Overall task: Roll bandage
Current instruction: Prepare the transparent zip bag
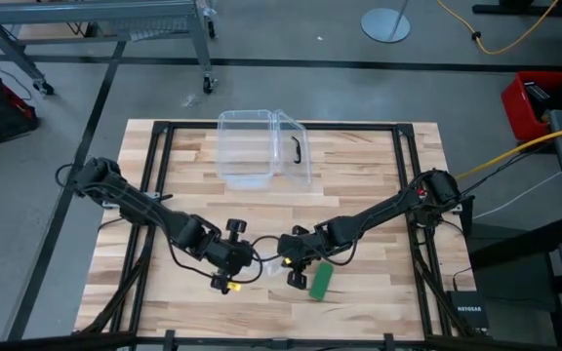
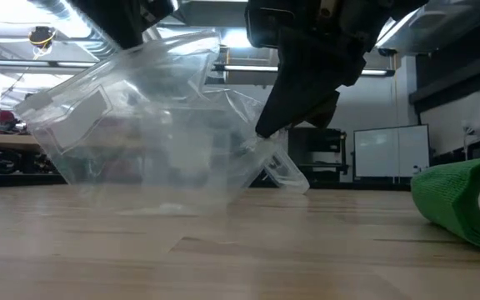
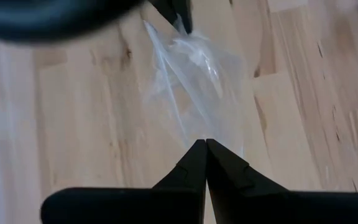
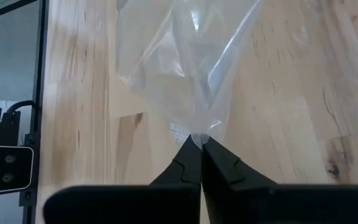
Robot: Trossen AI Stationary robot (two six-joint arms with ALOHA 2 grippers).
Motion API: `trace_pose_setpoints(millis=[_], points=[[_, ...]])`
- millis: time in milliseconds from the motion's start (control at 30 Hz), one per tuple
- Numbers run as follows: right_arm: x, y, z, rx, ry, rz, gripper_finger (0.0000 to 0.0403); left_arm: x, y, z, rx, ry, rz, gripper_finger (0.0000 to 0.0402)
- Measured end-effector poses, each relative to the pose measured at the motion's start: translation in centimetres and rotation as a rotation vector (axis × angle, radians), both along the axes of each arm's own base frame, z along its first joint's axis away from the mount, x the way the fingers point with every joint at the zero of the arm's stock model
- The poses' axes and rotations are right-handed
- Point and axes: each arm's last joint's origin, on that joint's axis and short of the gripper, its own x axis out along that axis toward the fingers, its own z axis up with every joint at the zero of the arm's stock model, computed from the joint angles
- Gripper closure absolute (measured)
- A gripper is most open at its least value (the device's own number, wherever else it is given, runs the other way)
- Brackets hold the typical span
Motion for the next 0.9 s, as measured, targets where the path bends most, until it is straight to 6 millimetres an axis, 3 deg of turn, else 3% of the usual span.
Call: trace_pose_setpoints(millis=[267,500,667,900], points=[[0.1,0.0,0.1,0.006,-0.02,0.0,0.0402,0.8,-0.6,-1.8,-0.025,0.055,-0.005,0.04],[0.2,0.0,0.2,-0.012,-0.036,-0.014,0.0402,2.4,-1.5,-2.9,-0.047,-0.005,-0.087,0.0398],[0.5,0.1,0.4,0.001,-0.071,-0.014,0.0402,3.7,-1.1,-3.5,-0.046,-0.053,-0.096,0.0399],[0.6,0.1,0.6,-0.007,-0.097,0.004,0.0402,4.7,-0.4,-5.6,-0.045,0.016,-0.059,0.0401]])
